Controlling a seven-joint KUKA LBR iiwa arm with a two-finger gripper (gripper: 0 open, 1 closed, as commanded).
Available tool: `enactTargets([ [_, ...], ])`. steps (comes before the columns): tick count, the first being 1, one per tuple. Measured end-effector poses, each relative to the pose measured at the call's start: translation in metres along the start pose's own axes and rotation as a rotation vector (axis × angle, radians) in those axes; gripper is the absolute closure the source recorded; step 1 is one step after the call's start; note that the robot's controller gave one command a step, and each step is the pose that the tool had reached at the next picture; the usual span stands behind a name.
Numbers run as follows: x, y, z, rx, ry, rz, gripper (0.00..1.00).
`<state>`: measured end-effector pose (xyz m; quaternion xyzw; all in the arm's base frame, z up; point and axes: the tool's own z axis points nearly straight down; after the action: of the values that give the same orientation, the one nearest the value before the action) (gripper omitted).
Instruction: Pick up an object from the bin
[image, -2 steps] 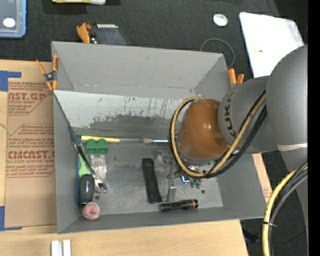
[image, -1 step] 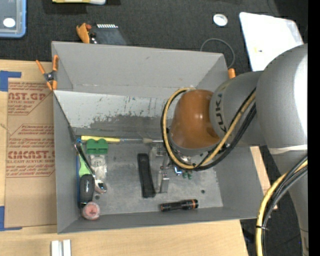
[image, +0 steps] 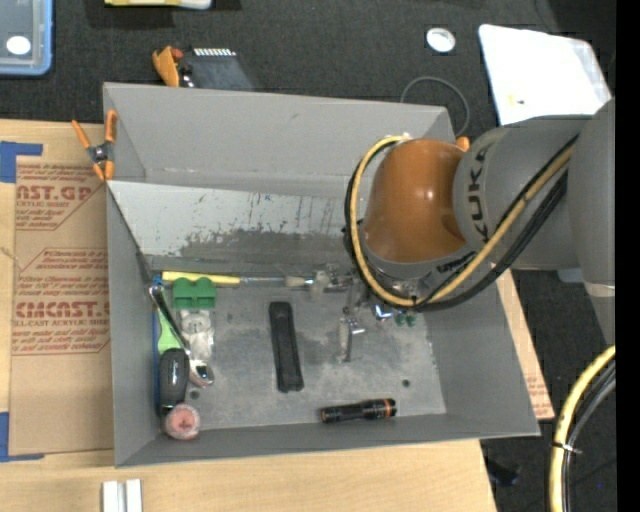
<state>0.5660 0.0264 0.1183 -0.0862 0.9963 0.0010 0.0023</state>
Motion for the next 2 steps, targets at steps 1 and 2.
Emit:
enactTargets([
  [1,-0.020,0.046,0.028,-0.002,-0.008,0.032,0.00],
  [2,-0.008,0.010,0.043,0.000,-0.010,-0.011,0.00],
])
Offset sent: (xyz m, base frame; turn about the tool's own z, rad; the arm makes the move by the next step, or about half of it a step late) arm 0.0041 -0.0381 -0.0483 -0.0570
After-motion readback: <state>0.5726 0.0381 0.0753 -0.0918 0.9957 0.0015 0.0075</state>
